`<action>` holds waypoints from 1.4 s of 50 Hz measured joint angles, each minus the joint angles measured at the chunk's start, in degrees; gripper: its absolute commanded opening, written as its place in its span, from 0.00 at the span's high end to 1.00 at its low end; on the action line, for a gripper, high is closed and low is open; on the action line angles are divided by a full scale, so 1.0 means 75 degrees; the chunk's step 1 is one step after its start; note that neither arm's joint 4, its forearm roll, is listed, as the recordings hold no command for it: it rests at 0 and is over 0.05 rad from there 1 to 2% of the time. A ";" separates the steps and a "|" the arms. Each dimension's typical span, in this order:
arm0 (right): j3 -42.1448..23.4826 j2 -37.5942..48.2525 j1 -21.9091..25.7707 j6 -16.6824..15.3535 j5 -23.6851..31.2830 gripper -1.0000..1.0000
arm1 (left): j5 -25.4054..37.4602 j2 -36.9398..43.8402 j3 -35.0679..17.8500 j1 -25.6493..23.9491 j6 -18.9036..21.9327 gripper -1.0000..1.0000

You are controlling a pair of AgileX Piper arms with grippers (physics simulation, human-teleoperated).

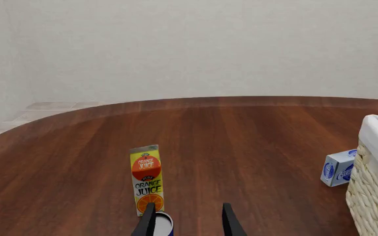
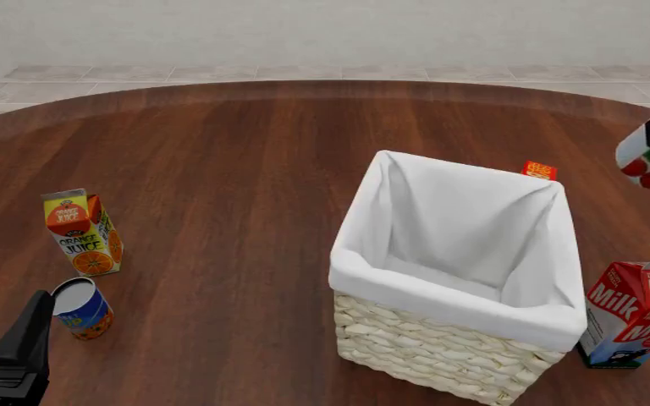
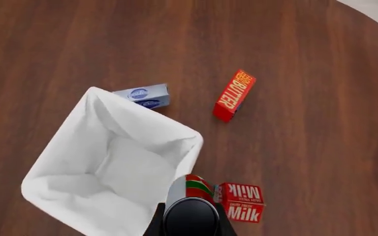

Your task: Pick up the tomato sauce, and put it in the basket.

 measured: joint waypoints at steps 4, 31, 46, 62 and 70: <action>-0.0038 0.0066 0.0139 0.0003 0.0000 1.00 | 0.0000 0.0000 0.0000 0.0000 -0.0001 0.00; -0.0690 0.0805 0.1257 0.0132 0.0000 1.00 | 0.0000 0.0000 0.0000 0.0000 -0.0001 0.00; -0.0819 0.1062 0.1879 0.0216 -0.0019 1.00 | 0.0000 0.0000 0.0000 0.0000 -0.0001 0.00; -0.0602 0.1161 0.2392 0.0239 -0.0174 1.00 | 0.0000 0.0000 0.0000 0.0000 -0.0001 0.00; -0.0434 0.1224 0.2570 0.0267 -0.0328 1.00 | 0.0000 0.0000 0.0000 0.0000 -0.0001 0.00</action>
